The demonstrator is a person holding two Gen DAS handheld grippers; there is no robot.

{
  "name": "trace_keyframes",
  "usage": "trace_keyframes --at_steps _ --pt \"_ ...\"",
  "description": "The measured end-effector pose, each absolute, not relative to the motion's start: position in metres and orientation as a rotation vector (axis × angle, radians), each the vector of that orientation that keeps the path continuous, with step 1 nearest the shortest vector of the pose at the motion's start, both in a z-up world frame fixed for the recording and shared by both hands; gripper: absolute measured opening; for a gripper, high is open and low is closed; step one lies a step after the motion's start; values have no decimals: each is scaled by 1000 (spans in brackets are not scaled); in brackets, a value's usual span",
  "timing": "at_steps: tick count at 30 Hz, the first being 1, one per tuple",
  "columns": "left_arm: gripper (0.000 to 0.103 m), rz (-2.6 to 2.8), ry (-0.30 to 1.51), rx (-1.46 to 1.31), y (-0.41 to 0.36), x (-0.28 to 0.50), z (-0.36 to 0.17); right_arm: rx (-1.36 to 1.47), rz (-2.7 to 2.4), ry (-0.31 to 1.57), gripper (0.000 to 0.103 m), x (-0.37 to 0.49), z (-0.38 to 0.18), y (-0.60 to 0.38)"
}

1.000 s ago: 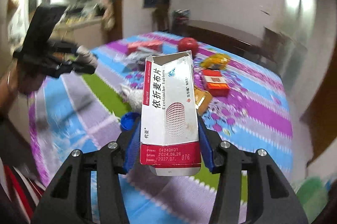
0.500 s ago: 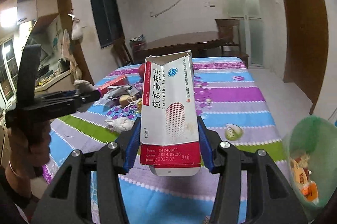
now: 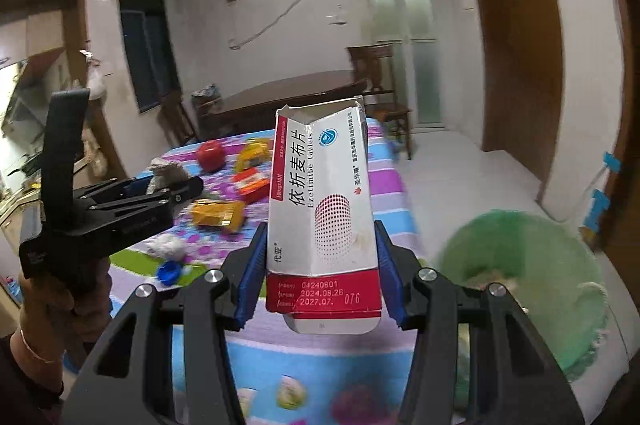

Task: Collect trash
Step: 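Carry the white medicine box and beige cloth over the green bin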

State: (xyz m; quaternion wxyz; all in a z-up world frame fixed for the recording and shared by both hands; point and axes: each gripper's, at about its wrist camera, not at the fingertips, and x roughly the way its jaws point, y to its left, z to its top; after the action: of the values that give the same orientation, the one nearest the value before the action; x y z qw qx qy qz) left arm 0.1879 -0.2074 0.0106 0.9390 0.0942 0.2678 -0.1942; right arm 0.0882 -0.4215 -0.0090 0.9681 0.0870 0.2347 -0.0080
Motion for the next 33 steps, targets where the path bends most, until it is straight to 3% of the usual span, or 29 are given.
trace_keyframes --at_steps 22,33 --pt "47 -674 505 379 -425 175 1 297 -391 621 48 38 -35 -581" --pt "47 -758 584 431 -485 186 -25 390 -417 692 49 41 -40 -617"
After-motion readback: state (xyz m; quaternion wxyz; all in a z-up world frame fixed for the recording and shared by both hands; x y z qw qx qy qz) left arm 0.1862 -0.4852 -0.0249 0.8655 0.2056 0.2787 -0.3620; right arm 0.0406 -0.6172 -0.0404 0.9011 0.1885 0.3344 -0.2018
